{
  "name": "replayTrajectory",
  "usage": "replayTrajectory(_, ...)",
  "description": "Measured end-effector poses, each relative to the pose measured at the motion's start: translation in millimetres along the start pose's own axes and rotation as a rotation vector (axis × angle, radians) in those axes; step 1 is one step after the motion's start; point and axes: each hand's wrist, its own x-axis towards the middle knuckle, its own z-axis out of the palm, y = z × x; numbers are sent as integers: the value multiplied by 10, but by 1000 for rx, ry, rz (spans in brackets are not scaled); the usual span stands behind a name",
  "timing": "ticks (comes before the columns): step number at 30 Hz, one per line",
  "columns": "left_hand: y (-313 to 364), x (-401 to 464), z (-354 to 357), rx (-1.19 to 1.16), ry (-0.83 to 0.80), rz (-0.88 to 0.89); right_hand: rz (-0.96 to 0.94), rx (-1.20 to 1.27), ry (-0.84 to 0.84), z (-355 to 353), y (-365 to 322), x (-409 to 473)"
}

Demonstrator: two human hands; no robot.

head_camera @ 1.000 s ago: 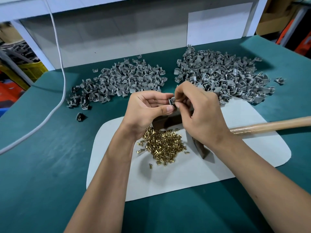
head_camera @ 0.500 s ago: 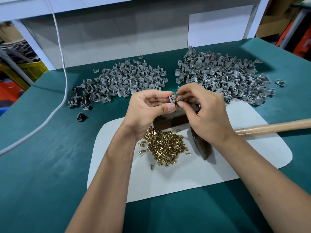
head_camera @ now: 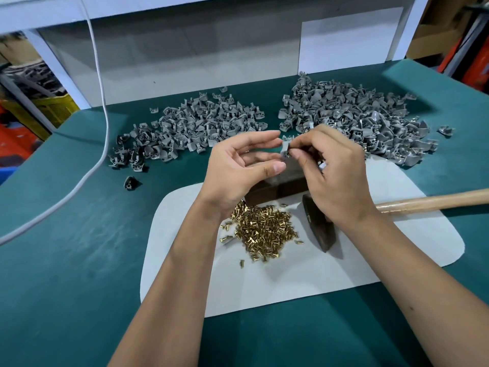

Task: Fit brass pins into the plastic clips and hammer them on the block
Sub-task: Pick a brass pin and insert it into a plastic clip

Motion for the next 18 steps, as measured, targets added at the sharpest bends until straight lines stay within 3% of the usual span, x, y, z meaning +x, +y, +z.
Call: replayTrajectory(18, -14, -20, 225, 117, 150, -10, 169, -53, 20, 5, -102, -15)
